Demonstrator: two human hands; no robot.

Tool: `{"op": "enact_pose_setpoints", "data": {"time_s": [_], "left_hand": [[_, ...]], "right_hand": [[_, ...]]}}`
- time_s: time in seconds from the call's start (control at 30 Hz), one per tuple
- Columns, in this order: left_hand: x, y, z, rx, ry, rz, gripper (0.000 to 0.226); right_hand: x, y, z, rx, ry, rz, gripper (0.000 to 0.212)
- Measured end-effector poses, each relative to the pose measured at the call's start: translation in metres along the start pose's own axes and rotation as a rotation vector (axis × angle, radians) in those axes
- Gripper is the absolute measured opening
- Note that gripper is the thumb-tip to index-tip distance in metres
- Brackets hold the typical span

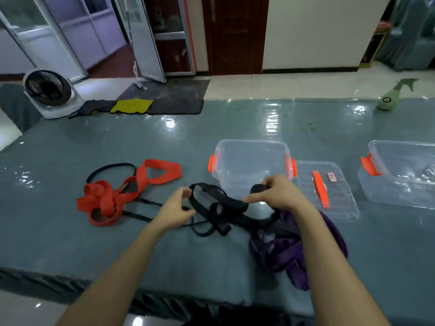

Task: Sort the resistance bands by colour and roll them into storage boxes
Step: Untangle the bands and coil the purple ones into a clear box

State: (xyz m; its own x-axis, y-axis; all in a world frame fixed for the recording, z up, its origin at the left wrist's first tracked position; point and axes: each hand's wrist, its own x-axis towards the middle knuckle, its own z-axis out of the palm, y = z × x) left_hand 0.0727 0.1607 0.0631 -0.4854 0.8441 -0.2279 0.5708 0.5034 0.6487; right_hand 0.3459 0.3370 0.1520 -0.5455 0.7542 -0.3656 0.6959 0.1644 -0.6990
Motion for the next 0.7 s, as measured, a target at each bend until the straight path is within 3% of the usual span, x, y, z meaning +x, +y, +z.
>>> {"op": "enact_pose_setpoints", "data": {"time_s": [0.13,0.3,0.4,0.53,0.63,0.7], "left_hand": [[-0.018,-0.059,0.078,0.346,-0.235,-0.037,0.093],[-0.008,-0.052,0.109,0.809,-0.108,0.101,0.075],[-0.004,-0.049,0.113,0.846,-0.077,0.080,0.067],[0.001,-0.054,0.116,0.783,-0.109,0.181,0.048],[-0.001,-0.056,0.114,0.544,-0.101,0.083,0.036],[-0.006,-0.057,0.108,0.530,-0.140,0.024,0.022]], "right_hand": [[0.005,0.041,0.031,0.114,0.071,0.047,0.059],[0.008,0.056,0.044,-0.010,0.179,0.080,0.050],[0.003,0.059,0.047,-0.027,0.131,0.105,0.041],[-0.002,0.049,0.049,-0.071,0.096,0.050,0.031],[-0.005,0.033,0.051,-0.105,0.133,-0.028,0.024],[-0.005,0.023,0.053,-0.135,0.137,-0.061,0.021]]}}
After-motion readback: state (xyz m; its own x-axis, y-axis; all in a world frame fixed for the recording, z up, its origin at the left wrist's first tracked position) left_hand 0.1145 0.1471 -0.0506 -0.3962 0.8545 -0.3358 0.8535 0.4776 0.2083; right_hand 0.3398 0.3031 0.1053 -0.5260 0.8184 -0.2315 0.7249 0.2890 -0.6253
